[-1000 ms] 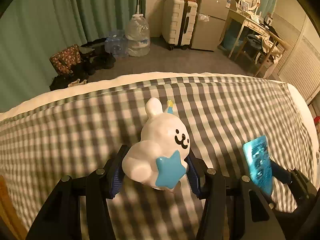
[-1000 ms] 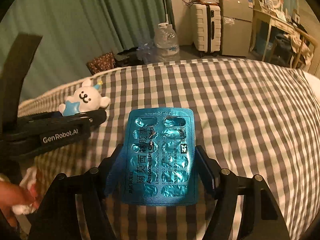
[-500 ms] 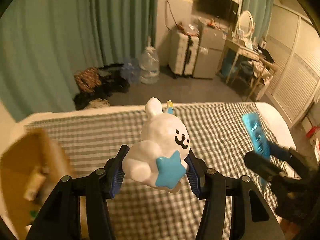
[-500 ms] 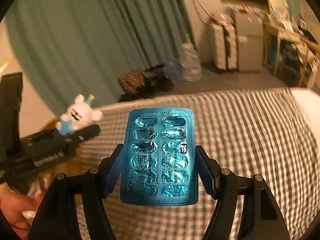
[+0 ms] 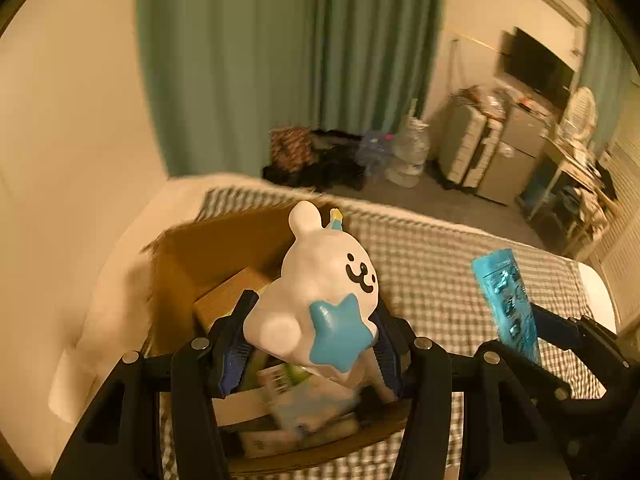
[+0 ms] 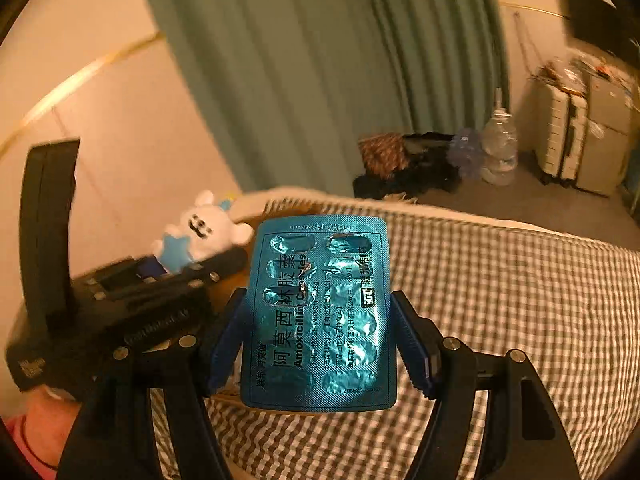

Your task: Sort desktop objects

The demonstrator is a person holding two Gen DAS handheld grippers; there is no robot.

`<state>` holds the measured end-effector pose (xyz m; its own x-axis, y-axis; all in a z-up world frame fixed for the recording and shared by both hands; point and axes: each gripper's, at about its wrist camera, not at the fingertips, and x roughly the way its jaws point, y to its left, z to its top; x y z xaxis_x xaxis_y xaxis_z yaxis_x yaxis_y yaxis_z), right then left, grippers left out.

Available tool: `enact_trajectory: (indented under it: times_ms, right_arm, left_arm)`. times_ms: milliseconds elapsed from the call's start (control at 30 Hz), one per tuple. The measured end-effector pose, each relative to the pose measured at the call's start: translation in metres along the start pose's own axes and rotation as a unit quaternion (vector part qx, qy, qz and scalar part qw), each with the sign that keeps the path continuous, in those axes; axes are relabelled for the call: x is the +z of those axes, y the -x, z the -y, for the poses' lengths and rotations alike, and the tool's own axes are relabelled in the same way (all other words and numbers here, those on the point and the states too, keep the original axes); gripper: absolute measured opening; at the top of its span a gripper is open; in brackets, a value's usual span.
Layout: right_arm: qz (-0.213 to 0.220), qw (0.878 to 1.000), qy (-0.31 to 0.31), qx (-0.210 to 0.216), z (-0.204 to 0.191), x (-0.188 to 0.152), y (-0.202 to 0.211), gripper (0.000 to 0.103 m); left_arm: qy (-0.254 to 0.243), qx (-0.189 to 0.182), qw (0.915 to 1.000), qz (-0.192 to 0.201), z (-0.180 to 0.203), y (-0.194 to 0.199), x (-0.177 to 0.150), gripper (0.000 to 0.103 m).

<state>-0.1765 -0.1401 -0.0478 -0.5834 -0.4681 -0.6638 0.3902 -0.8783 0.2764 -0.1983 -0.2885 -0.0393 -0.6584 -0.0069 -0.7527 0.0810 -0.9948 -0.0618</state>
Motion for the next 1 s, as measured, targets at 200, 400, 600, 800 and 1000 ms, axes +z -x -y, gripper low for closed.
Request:
enact_trajectory:
  times_ms: [200,400,600,800,1000]
  right_arm:
    - [0.019,0.999,-0.027,0.022,-0.017,0.018,-0.019,0.1]
    - [0.066,0.997,-0.039,-0.033,0.002,0.026,0.01,0.103]
    - [0.068,0.989,-0.069,-0.114,0.046,-0.016,0.04,0.103]
    - [0.063,0.979,-0.121,-0.152,0.059,-0.077,0.054,0.103]
    - [0.063,0.977,-0.091,-0.181,0.051,-0.081,0.063,0.103]
  left_arm:
    - [0.064,0.018,0.9976,-0.02,-0.043,-0.021,-0.017,0.098]
    - [0.084,0.035,0.9952,-0.035,-0.041,-0.019,-0.028,0.098]
    - [0.051,0.033,0.9969,0.051,-0.006,0.029,-0.057,0.103]
    - [0.035,0.024,0.9973,0.06,0.02,0.042,-0.083,0.103]
    - [0.034,0.042,0.9966,0.062,0.026,0.048,-0.091,0.103]
